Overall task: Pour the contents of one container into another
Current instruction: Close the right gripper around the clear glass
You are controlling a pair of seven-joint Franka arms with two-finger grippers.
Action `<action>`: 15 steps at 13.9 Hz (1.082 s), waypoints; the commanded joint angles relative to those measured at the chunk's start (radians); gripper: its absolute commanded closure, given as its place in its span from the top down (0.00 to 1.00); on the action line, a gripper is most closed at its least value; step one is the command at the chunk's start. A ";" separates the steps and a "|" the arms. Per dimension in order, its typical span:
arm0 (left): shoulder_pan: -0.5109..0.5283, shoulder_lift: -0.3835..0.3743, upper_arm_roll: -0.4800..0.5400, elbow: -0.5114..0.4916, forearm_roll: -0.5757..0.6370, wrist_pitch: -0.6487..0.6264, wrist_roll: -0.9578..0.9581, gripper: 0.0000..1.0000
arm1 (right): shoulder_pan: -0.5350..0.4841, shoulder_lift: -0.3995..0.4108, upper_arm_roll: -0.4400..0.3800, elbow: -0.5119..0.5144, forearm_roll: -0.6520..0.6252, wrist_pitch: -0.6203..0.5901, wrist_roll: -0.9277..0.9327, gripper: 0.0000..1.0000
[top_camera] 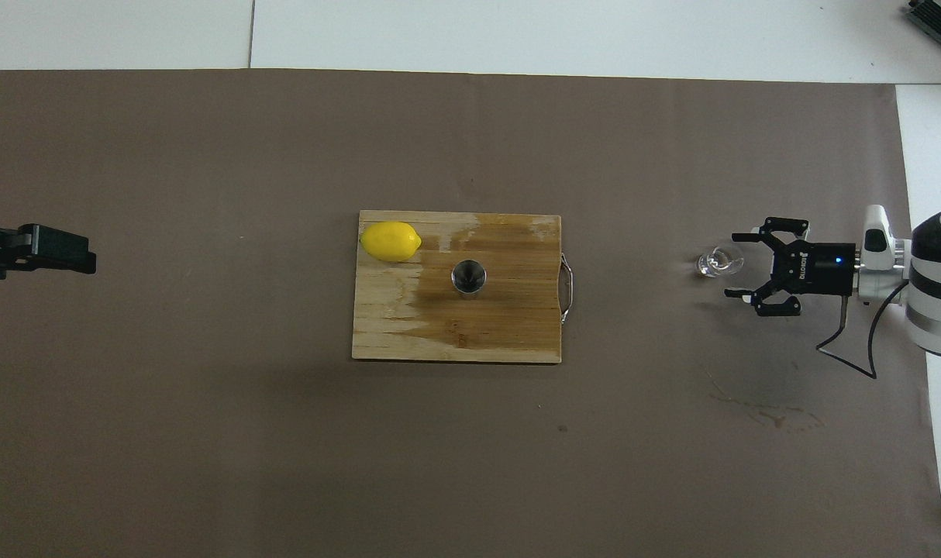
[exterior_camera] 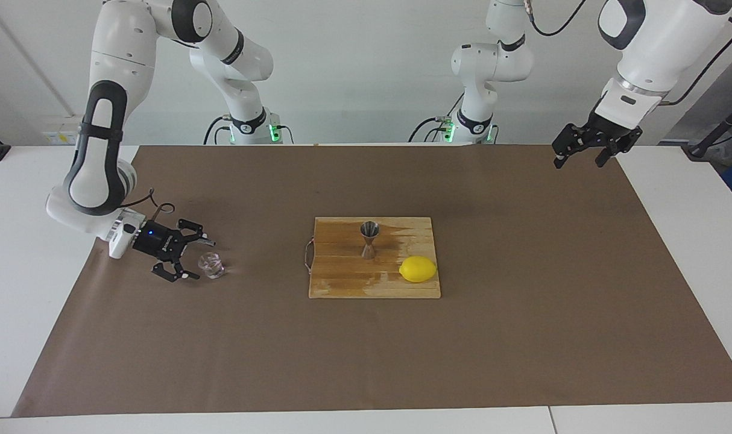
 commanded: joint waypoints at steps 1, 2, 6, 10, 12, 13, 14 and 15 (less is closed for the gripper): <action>-0.001 -0.017 -0.005 -0.027 0.021 0.035 -0.028 1.00 | -0.001 0.025 -0.009 0.031 0.023 -0.034 0.010 1.00; -0.004 -0.017 -0.005 -0.028 0.021 0.035 -0.028 1.00 | -0.001 0.026 -0.009 0.031 0.023 -0.034 0.013 1.00; -0.013 -0.026 -0.008 -0.036 0.021 0.005 -0.020 1.00 | -0.002 0.037 -0.009 0.046 0.008 -0.045 0.010 1.00; -0.004 -0.025 -0.006 -0.034 0.021 -0.001 -0.025 1.00 | -0.004 0.045 -0.009 0.049 0.009 -0.047 -0.005 1.00; -0.001 -0.025 -0.005 -0.034 0.021 -0.001 -0.025 1.00 | -0.004 0.046 -0.009 0.050 0.009 -0.047 -0.002 1.00; -0.001 -0.025 -0.006 -0.034 0.021 -0.001 -0.025 1.00 | -0.004 0.045 -0.009 0.052 0.009 -0.047 -0.004 1.00; -0.001 -0.025 -0.006 -0.034 0.021 -0.001 -0.025 1.00 | -0.004 0.048 -0.009 0.054 0.009 -0.047 -0.010 1.00; -0.003 -0.025 -0.006 -0.034 0.021 -0.001 -0.025 1.00 | -0.004 0.051 -0.009 0.052 0.009 -0.047 -0.013 0.94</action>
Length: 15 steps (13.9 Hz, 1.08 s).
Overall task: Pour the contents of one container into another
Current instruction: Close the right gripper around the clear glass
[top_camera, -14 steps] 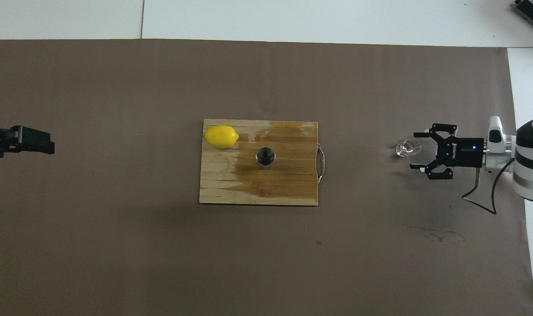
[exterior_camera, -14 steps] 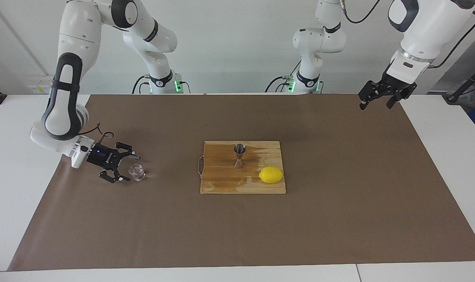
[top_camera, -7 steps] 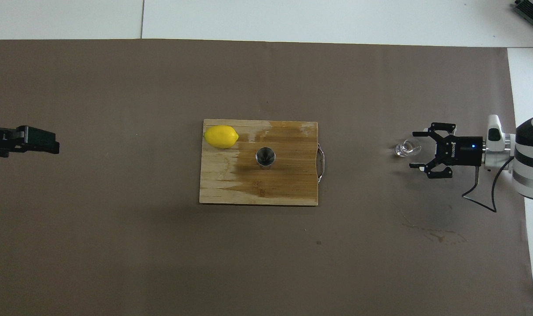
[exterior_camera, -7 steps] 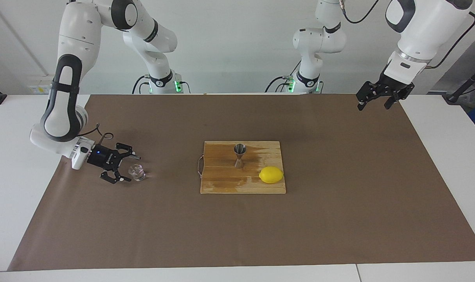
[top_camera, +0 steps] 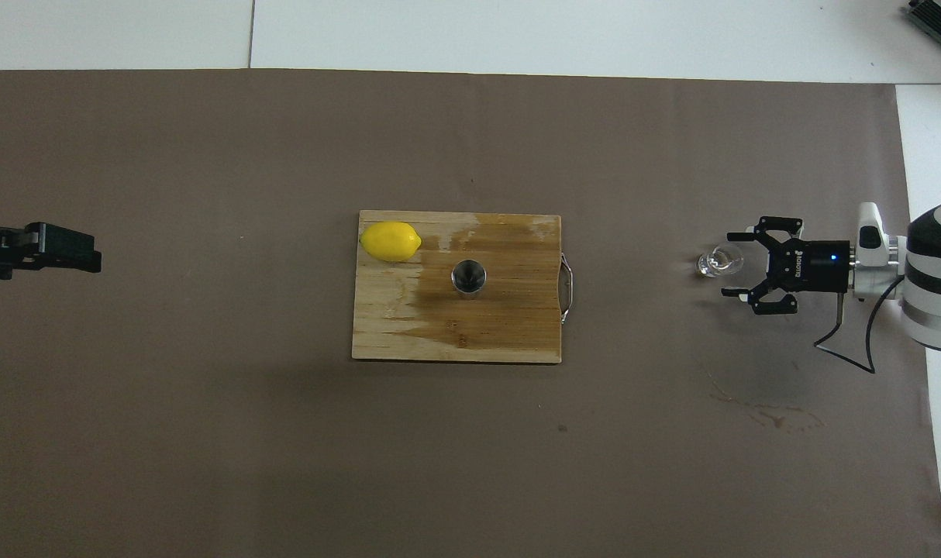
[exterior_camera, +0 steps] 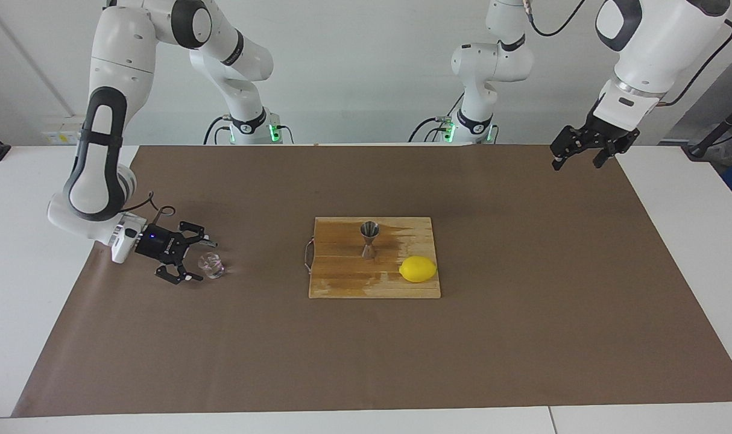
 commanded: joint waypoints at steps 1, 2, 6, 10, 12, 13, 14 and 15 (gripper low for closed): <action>-0.001 -0.025 -0.003 -0.027 0.021 -0.005 -0.016 1.00 | -0.004 0.022 -0.008 0.021 0.009 -0.030 -0.014 0.92; -0.001 -0.025 -0.003 -0.027 0.021 -0.005 -0.016 1.00 | -0.004 0.022 -0.008 0.021 0.009 -0.030 -0.014 0.92; 0.001 -0.025 -0.003 -0.027 0.021 -0.005 -0.016 1.00 | 0.001 0.022 -0.008 0.021 0.009 -0.031 -0.012 0.84; 0.001 -0.025 -0.003 -0.027 0.021 -0.005 -0.016 1.00 | 0.002 0.023 -0.008 0.021 0.011 -0.030 -0.006 0.62; 0.001 -0.025 -0.003 -0.027 0.021 -0.005 -0.016 1.00 | 0.004 0.022 -0.008 0.021 0.011 -0.028 -0.001 0.52; -0.001 -0.025 -0.003 -0.027 0.021 -0.005 -0.016 1.00 | 0.004 0.020 -0.008 0.021 0.011 -0.028 0.000 0.45; 0.001 -0.025 -0.003 -0.027 0.021 -0.005 -0.016 1.00 | 0.005 0.017 -0.006 0.021 0.011 -0.027 0.003 0.38; 0.001 -0.025 -0.003 -0.027 0.021 -0.005 -0.016 1.00 | 0.005 0.011 -0.006 0.023 0.012 -0.017 0.003 0.33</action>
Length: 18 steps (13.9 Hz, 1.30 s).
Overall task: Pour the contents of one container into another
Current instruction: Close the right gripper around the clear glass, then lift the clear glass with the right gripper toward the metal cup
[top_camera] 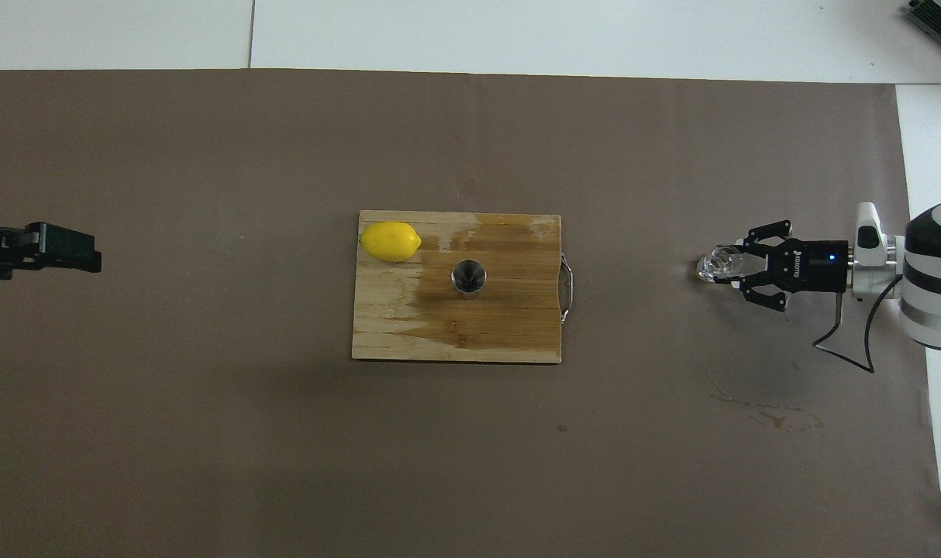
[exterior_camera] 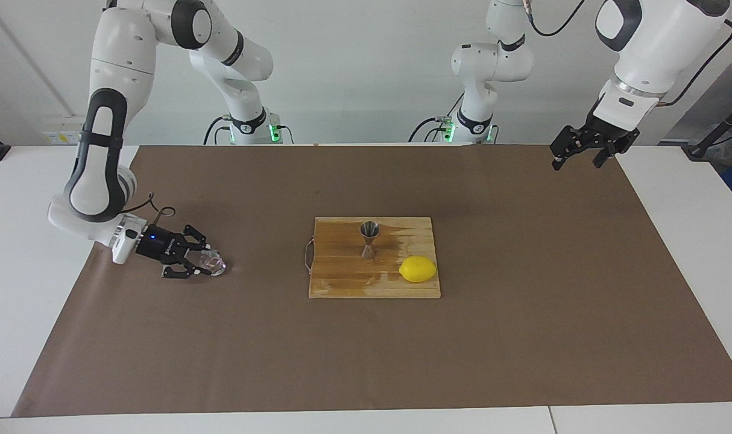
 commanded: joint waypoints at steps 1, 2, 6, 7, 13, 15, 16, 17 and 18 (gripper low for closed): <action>0.001 -0.025 -0.003 -0.027 0.021 -0.005 -0.015 1.00 | 0.005 0.004 -0.007 0.031 0.011 -0.015 0.007 0.31; 0.001 -0.025 -0.003 -0.027 0.021 -0.005 -0.015 1.00 | 0.005 0.001 -0.007 0.040 0.009 -0.013 0.012 0.24; 0.001 -0.025 -0.003 -0.027 0.021 -0.005 -0.015 1.00 | 0.021 -0.033 -0.002 0.076 0.000 -0.006 0.046 0.16; 0.001 -0.025 -0.003 -0.027 0.021 -0.005 -0.015 1.00 | 0.027 -0.051 0.006 0.077 -0.007 0.022 0.049 0.15; 0.001 -0.025 -0.003 -0.027 0.021 -0.005 -0.015 1.00 | 0.050 -0.159 0.090 0.085 -0.082 0.080 0.271 0.11; 0.001 -0.025 -0.003 -0.027 0.021 -0.005 -0.015 1.00 | 0.053 -0.180 0.119 0.085 -0.095 0.088 0.335 0.11; 0.001 -0.025 -0.003 -0.027 0.021 -0.005 -0.015 1.00 | 0.061 -0.186 0.139 0.085 -0.112 0.094 0.366 0.11; 0.001 -0.025 -0.003 -0.027 0.021 -0.005 -0.015 1.00 | 0.061 -0.200 0.163 0.085 -0.128 0.122 0.391 0.11; 0.001 -0.025 -0.003 -0.027 0.021 -0.005 -0.015 1.00 | 0.061 -0.208 0.188 0.085 -0.147 0.142 0.408 0.11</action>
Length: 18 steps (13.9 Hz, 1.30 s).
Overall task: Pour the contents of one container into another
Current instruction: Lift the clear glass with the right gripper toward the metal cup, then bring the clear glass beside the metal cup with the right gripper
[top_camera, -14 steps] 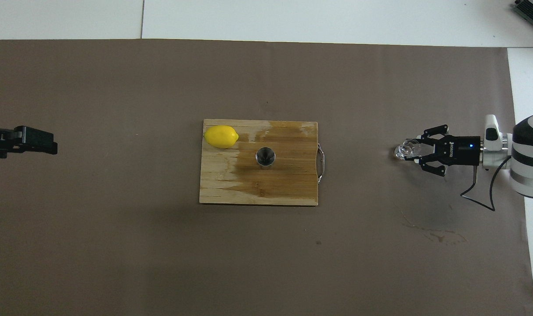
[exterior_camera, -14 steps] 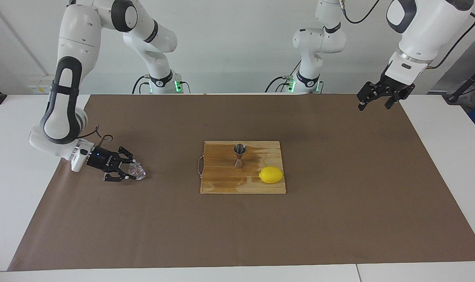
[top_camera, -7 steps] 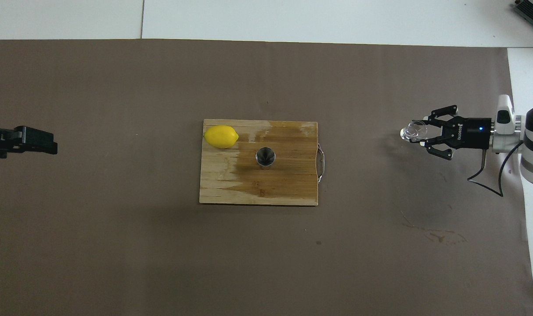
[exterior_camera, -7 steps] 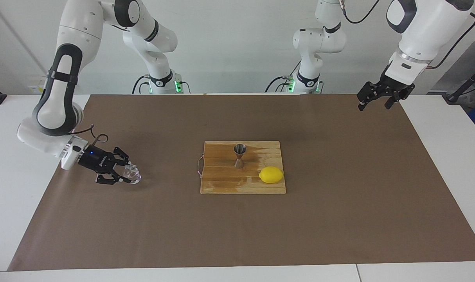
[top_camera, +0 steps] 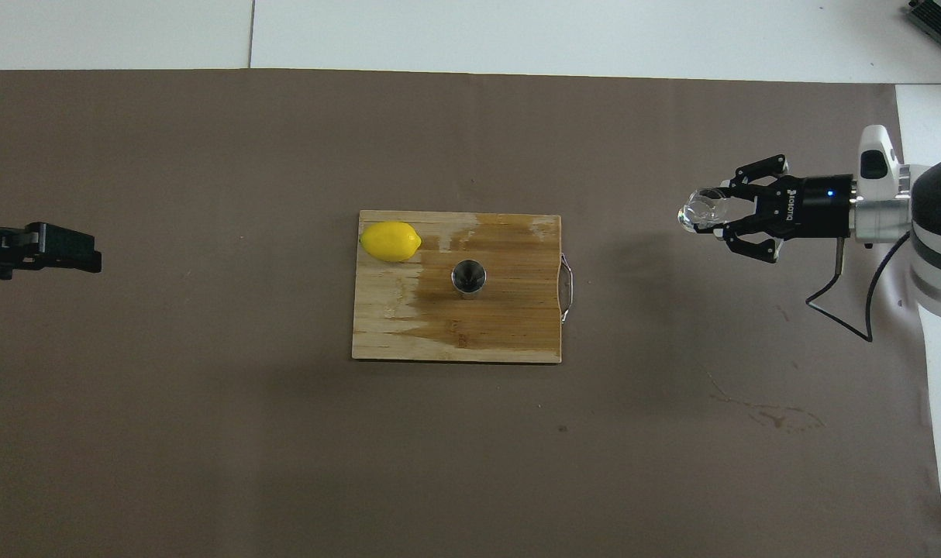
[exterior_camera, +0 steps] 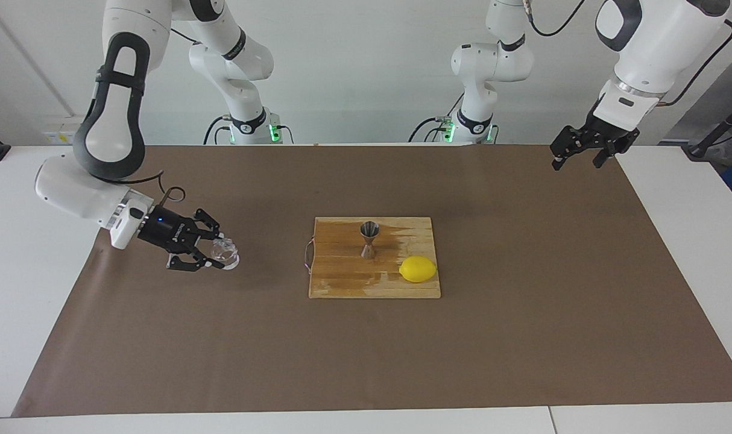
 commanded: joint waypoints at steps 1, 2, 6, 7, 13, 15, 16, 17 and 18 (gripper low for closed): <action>0.001 -0.025 -0.003 -0.027 0.021 -0.005 -0.014 1.00 | -0.001 -0.036 0.067 -0.010 -0.058 0.059 0.084 0.11; 0.001 -0.025 -0.003 -0.027 0.021 -0.005 -0.014 1.00 | 0.003 -0.039 0.088 -0.010 -0.071 0.075 0.114 0.11; 0.001 -0.025 -0.003 -0.027 0.021 -0.005 -0.014 1.00 | 0.037 -0.059 0.166 -0.018 -0.155 0.164 0.219 0.11; -0.001 -0.025 -0.003 -0.027 0.021 -0.005 -0.014 1.00 | 0.045 -0.062 0.185 -0.020 -0.160 0.180 0.246 0.11; 0.001 -0.025 -0.003 -0.027 0.021 -0.005 -0.014 1.00 | 0.075 -0.083 0.282 -0.040 -0.249 0.270 0.375 0.11; 0.001 -0.025 -0.003 -0.027 0.021 -0.005 -0.014 1.00 | 0.083 -0.105 0.306 -0.055 -0.310 0.269 0.447 0.12; 0.001 -0.025 -0.003 -0.027 0.021 -0.005 -0.014 1.00 | 0.083 -0.112 0.315 -0.055 -0.334 0.267 0.470 0.12; 0.001 -0.025 -0.003 -0.027 0.021 -0.005 -0.014 1.00 | 0.083 -0.117 0.329 -0.063 -0.342 0.267 0.499 0.13; 0.001 -0.025 -0.003 -0.027 0.021 -0.005 -0.014 1.00 | 0.083 -0.125 0.346 -0.072 -0.344 0.272 0.526 0.14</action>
